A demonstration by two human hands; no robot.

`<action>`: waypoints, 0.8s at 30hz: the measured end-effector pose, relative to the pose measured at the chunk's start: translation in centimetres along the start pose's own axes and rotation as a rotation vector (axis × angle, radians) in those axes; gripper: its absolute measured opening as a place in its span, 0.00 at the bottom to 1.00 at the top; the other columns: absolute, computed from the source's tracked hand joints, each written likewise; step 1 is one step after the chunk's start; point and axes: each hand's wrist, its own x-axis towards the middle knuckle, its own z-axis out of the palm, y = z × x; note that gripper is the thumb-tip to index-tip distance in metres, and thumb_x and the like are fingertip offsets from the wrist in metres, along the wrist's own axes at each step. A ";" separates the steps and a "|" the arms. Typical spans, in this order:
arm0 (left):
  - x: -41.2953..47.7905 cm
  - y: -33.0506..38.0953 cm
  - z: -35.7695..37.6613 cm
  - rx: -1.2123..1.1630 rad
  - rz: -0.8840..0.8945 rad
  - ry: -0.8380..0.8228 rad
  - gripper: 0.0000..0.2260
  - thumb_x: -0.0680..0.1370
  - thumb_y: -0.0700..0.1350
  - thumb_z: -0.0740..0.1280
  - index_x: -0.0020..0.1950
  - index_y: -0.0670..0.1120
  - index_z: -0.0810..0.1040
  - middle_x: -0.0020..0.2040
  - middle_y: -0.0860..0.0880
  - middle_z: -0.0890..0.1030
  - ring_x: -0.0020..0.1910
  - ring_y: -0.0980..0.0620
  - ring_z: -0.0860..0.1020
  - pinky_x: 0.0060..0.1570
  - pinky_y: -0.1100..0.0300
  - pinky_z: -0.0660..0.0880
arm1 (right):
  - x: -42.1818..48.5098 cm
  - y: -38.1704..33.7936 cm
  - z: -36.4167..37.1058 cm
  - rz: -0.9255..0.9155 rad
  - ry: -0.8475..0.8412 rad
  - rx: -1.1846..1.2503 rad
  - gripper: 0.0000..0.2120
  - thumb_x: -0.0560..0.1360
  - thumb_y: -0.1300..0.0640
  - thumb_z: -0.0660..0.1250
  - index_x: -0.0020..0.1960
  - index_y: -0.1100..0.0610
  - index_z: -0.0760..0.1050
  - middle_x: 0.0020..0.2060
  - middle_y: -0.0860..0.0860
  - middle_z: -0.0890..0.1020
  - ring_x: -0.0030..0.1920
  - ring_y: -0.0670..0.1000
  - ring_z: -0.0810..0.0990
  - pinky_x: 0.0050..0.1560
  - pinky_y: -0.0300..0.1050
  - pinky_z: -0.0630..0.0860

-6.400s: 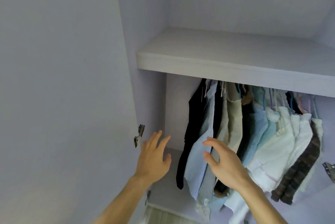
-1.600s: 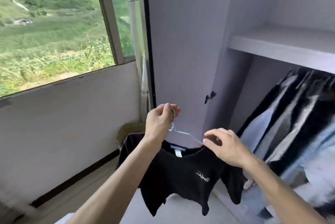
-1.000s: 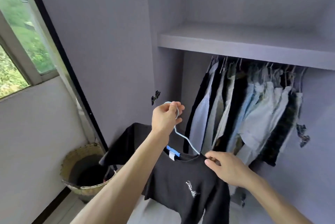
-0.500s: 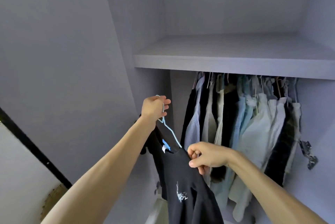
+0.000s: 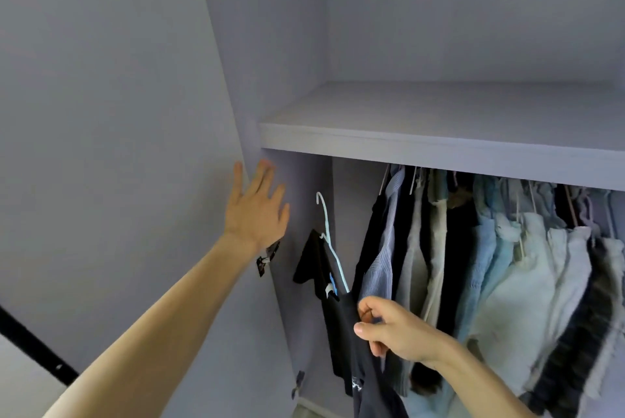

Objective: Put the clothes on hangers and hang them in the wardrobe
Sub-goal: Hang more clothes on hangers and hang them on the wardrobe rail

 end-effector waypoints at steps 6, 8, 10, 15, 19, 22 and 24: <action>0.2 -7.0 3.6 0.226 -0.019 0.087 0.28 0.82 0.53 0.40 0.81 0.49 0.55 0.82 0.44 0.49 0.81 0.45 0.45 0.74 0.39 0.30 | 3.8 -0.6 1.0 0.012 0.118 0.232 0.07 0.80 0.61 0.66 0.56 0.63 0.73 0.32 0.52 0.78 0.33 0.49 0.75 0.41 0.45 0.73; -0.1 -7.9 5.0 0.360 0.044 0.068 0.27 0.82 0.51 0.35 0.82 0.48 0.44 0.81 0.44 0.39 0.80 0.43 0.38 0.71 0.37 0.26 | 5.1 -1.1 1.2 0.025 0.167 0.304 0.07 0.79 0.61 0.67 0.55 0.64 0.73 0.32 0.52 0.77 0.33 0.49 0.75 0.41 0.45 0.73; 0.4 -7.8 5.4 0.362 0.040 0.091 0.28 0.81 0.52 0.34 0.82 0.49 0.44 0.81 0.44 0.38 0.80 0.42 0.38 0.70 0.37 0.25 | 6.3 -1.8 1.1 0.042 0.213 0.367 0.06 0.79 0.61 0.67 0.54 0.63 0.73 0.31 0.52 0.77 0.33 0.49 0.75 0.40 0.43 0.74; 1.4 -7.1 6.0 0.349 0.047 0.102 0.27 0.82 0.54 0.37 0.81 0.46 0.40 0.79 0.41 0.35 0.79 0.40 0.35 0.70 0.36 0.25 | 9.5 -3.7 -0.5 0.047 0.328 0.510 0.04 0.78 0.64 0.68 0.49 0.60 0.73 0.30 0.50 0.75 0.32 0.47 0.75 0.36 0.41 0.75; 1.6 -7.0 6.0 0.329 0.050 0.095 0.28 0.82 0.54 0.39 0.81 0.46 0.44 0.79 0.40 0.35 0.79 0.39 0.35 0.69 0.37 0.24 | 11.9 -5.3 -2.0 0.005 0.405 0.577 0.12 0.79 0.65 0.66 0.40 0.56 0.69 0.29 0.49 0.72 0.30 0.45 0.74 0.35 0.40 0.75; 1.5 -7.2 5.9 0.301 0.053 0.110 0.28 0.83 0.53 0.41 0.82 0.47 0.48 0.80 0.40 0.38 0.79 0.39 0.37 0.69 0.37 0.24 | 13.7 -6.0 -3.2 0.001 0.452 0.618 0.13 0.79 0.65 0.67 0.39 0.55 0.68 0.30 0.49 0.72 0.31 0.45 0.74 0.36 0.41 0.75; 1.5 -7.3 5.9 0.298 0.062 0.104 0.27 0.82 0.53 0.42 0.82 0.47 0.50 0.80 0.39 0.38 0.79 0.39 0.37 0.69 0.37 0.23 | 15.0 -6.3 -3.9 0.001 0.489 0.596 0.13 0.79 0.64 0.67 0.39 0.55 0.68 0.32 0.49 0.72 0.33 0.46 0.74 0.37 0.42 0.76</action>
